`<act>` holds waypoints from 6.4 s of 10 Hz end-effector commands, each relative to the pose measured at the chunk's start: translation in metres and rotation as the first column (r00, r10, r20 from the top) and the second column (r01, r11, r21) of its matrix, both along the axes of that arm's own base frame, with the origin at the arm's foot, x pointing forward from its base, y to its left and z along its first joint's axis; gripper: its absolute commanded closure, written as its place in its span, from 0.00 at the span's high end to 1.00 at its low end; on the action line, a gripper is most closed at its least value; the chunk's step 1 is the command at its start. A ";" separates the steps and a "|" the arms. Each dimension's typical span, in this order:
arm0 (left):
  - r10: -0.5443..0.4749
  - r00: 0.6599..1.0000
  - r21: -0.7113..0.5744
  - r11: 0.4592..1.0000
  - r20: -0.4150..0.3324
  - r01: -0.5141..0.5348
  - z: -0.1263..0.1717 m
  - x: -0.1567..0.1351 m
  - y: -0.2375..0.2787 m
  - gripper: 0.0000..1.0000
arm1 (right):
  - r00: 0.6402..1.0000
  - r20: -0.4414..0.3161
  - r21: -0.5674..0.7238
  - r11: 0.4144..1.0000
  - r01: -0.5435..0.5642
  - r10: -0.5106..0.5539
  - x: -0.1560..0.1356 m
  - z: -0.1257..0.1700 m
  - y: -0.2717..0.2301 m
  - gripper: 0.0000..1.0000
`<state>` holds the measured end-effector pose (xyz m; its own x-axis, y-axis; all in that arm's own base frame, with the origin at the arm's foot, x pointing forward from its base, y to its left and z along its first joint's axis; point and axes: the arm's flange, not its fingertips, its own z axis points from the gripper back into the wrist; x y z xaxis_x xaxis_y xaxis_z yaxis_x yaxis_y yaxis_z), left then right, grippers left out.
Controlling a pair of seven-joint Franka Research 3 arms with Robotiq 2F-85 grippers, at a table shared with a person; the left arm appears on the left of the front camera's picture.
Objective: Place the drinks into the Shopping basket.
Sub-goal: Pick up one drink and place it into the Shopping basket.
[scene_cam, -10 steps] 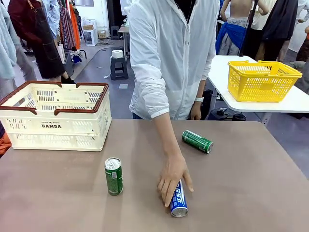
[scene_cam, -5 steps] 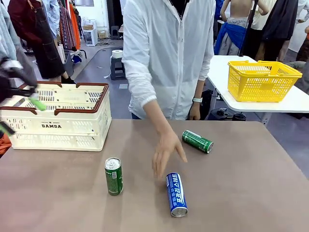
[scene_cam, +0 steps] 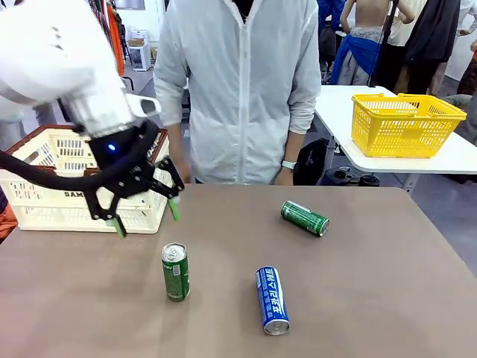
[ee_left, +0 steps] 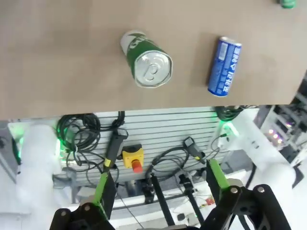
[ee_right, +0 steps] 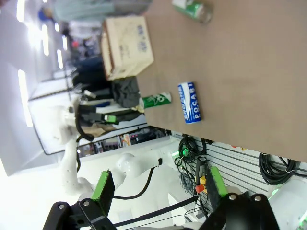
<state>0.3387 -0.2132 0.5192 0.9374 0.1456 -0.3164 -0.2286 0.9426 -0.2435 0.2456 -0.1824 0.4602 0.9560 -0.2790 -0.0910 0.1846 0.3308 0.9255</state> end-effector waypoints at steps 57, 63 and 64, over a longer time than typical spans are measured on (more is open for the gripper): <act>-0.136 0.987 0.228 0.967 0.090 0.113 -0.053 0.305 0.193 0.20 | 1.000 0.002 0.021 1.000 0.013 -0.013 0.002 0.006 0.000 1.00; -0.125 0.985 0.238 0.967 0.116 0.095 -0.040 0.298 0.192 1.00 | 1.000 0.002 0.021 1.000 0.013 -0.013 0.002 0.006 0.000 1.00; -0.129 0.982 0.225 0.970 0.138 0.096 -0.027 0.291 0.190 1.00 | 1.000 0.002 0.021 1.000 0.013 -0.013 0.002 0.006 0.000 1.00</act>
